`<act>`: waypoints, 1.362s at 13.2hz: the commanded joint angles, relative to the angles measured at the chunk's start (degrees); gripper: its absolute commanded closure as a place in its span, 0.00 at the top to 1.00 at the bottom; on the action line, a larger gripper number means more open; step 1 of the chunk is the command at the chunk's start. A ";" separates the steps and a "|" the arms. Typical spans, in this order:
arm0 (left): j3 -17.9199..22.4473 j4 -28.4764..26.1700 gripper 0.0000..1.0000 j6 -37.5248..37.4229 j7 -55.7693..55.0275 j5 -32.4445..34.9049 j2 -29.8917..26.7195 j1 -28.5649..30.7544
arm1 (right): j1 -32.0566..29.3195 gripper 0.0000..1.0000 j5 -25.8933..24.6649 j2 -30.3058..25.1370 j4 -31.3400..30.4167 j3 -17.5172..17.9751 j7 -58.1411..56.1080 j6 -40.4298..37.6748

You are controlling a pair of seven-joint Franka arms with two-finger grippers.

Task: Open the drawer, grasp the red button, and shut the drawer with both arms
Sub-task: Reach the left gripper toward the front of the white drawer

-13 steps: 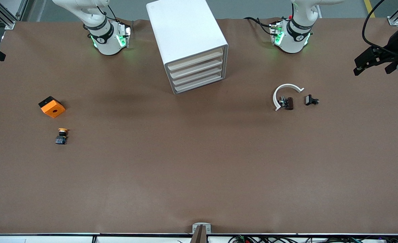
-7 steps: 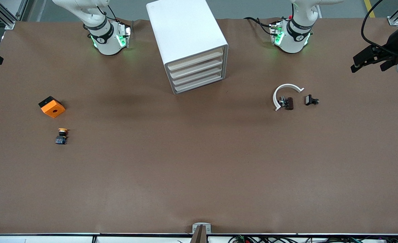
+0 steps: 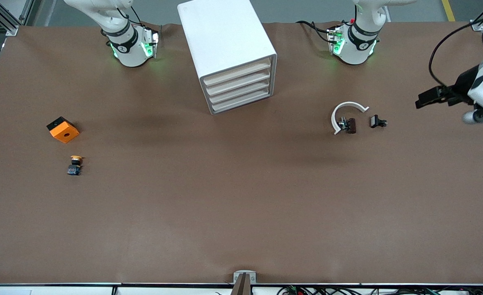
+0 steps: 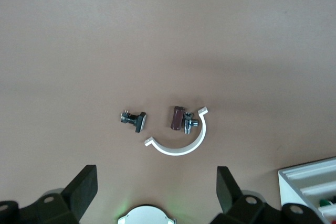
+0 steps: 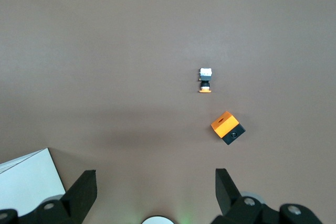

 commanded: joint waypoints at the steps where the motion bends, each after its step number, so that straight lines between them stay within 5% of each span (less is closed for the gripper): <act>1: -0.60 1.29 1.00 3.05 -3.87 -1.14 5.00 -0.76 | -0.94 1.00 0.07 3.76 0.88 0.48 -0.91 -0.38; 5: -3.94 1.38 1.00 8.86 -12.30 -1.23 12.29 -2.78 | -1.37 1.00 0.50 10.69 1.22 0.39 -0.91 0.86; 14: -5.35 1.64 1.00 12.65 -36.02 -2.45 21.97 -11.74 | -6.29 1.00 0.69 15.02 1.14 0.39 -12.33 8.23; 18: -10.96 3.83 1.00 12.30 -49.54 -5.89 26.62 -12.02 | -8.06 1.00 0.60 15.89 1.05 0.39 -18.56 9.99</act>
